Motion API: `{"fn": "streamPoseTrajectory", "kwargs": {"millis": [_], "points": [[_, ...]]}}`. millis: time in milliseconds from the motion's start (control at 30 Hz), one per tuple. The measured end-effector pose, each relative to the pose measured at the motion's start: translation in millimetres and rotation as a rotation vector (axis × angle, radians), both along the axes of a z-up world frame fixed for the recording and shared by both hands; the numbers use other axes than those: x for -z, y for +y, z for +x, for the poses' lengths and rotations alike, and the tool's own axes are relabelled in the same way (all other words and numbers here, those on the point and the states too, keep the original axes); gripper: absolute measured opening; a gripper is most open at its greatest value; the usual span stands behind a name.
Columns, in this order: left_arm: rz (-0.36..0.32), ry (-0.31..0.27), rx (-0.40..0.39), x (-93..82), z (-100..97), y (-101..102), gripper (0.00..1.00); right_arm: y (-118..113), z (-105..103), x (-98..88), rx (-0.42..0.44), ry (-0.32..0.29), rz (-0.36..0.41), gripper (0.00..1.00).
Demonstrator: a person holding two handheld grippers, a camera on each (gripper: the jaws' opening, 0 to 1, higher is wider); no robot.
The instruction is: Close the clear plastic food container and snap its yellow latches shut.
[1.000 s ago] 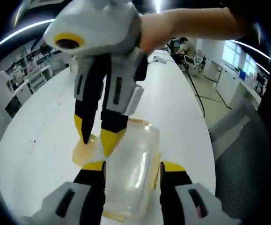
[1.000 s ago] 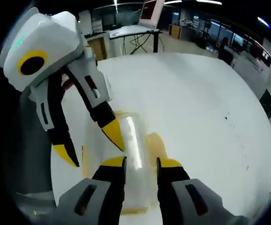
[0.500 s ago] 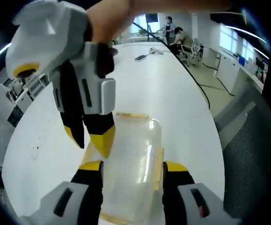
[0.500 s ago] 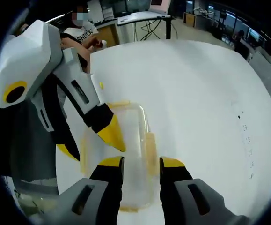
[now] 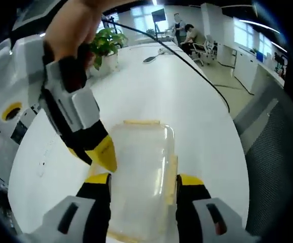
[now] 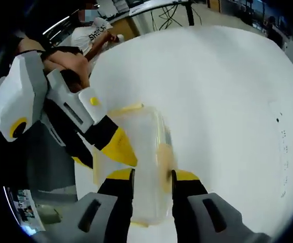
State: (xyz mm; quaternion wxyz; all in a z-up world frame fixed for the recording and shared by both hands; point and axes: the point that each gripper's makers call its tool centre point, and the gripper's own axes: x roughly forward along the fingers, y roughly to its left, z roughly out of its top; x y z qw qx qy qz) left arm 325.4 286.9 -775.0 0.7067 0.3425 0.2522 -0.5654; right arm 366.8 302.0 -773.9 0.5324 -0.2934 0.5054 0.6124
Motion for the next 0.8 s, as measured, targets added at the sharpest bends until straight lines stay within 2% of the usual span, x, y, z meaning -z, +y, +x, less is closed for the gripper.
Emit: {"fn": "streamPoseTrajectory", "kwargs": {"millis": [100, 333, 633, 700, 733, 800], "points": [[0.003, 0.008, -0.004, 0.3, 0.7, 0, 0.47, 0, -2, 0.1, -0.075, -0.021, -0.039, 0.25], [-0.006, 0.002, 0.005, 1.5, -0.2, 0, 0.45, 0, 2, 5.7, -0.110, 0.017, -0.087, 0.24], [0.032, -0.001, -0.007, 3.2, 1.5, -1, 0.44, 4, 3, 10.2, -0.198, 0.013, -0.154, 0.23], [0.039, -0.001, -0.007, 3.4, 2.4, -1, 0.43, 4, 3, 11.3, -0.194, 0.021, -0.168, 0.20], [0.038, 0.006, -0.007, 4.0, 1.3, -2, 0.43, 6, -2, 6.8, -0.142, 0.058, -0.180, 0.21], [0.045, -0.005, -0.017, 3.2, 2.7, -1, 0.43, 6, 4, 7.9, -0.175, 0.039, -0.173, 0.21]]}}
